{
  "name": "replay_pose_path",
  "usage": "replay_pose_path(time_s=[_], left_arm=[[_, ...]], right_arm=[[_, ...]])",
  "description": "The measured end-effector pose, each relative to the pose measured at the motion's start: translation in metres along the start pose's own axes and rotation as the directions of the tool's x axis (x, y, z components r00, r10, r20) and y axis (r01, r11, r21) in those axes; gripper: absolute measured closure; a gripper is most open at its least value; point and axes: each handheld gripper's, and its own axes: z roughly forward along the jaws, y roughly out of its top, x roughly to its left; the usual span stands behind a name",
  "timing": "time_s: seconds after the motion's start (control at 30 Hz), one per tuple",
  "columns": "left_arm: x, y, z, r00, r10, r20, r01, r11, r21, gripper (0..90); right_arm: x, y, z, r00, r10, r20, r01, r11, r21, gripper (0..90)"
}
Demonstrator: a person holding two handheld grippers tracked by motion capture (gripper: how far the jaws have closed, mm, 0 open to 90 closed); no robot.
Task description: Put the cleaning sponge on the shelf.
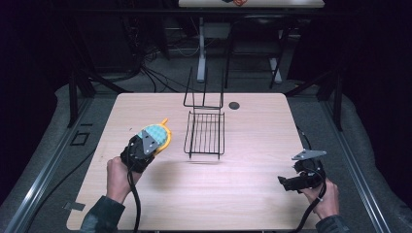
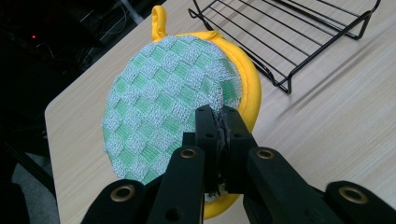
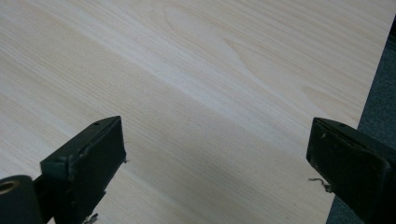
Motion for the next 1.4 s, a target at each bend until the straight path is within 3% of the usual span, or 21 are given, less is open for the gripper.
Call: replay_pose_path(time_s=[0.63,1.4], left_arm=[[-0.009,0.022,0.014,0.9992,0.029,0.027,-0.028,0.9989,-0.038,87.5],[-0.03,0.045,0.033,0.9934,0.101,0.055,-0.097,0.993,-0.067,87.4]], right_arm=[[0.0,0.0,0.0,1.0,-0.001,0.002,0.001,1.0,-0.001,4.1],[0.001,0.0,0.0,1.0,-0.004,0.004,0.004,1.0,-0.003,4.2]])
